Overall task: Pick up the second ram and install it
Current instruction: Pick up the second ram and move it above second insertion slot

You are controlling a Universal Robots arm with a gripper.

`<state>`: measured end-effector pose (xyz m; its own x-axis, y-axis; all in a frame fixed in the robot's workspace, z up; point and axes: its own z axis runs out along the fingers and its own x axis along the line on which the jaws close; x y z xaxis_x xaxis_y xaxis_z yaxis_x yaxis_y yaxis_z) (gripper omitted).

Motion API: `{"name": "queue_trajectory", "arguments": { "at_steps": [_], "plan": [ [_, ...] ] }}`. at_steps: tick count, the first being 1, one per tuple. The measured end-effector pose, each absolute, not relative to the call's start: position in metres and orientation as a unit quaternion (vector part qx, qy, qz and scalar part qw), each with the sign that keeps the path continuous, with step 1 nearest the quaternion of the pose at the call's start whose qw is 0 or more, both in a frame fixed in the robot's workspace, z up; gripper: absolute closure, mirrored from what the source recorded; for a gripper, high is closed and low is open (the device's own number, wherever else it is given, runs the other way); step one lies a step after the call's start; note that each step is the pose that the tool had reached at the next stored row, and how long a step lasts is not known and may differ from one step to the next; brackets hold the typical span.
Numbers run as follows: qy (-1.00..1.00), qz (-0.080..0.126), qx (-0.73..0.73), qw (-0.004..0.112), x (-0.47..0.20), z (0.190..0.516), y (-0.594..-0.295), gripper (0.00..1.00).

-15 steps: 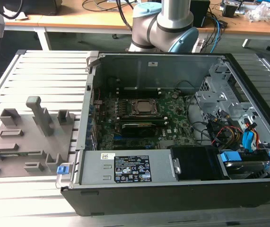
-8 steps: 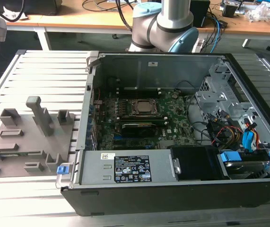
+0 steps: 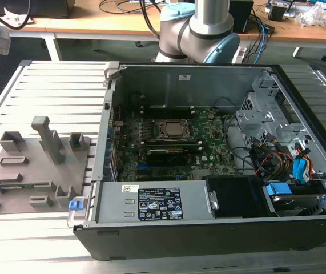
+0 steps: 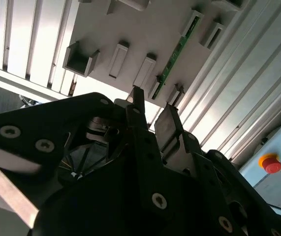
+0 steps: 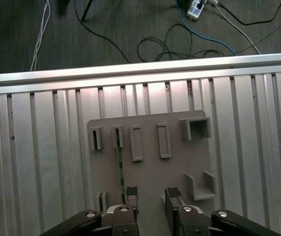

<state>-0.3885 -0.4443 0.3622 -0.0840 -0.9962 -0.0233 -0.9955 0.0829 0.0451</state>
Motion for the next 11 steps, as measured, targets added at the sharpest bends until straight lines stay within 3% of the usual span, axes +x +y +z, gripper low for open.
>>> {"name": "queue_trajectory", "arguments": {
  "at_steps": [11],
  "plan": [
    [-0.736, -0.024, 0.677, 0.007, -0.3885, 0.3542, -0.4443, 0.64]
  ]
}}
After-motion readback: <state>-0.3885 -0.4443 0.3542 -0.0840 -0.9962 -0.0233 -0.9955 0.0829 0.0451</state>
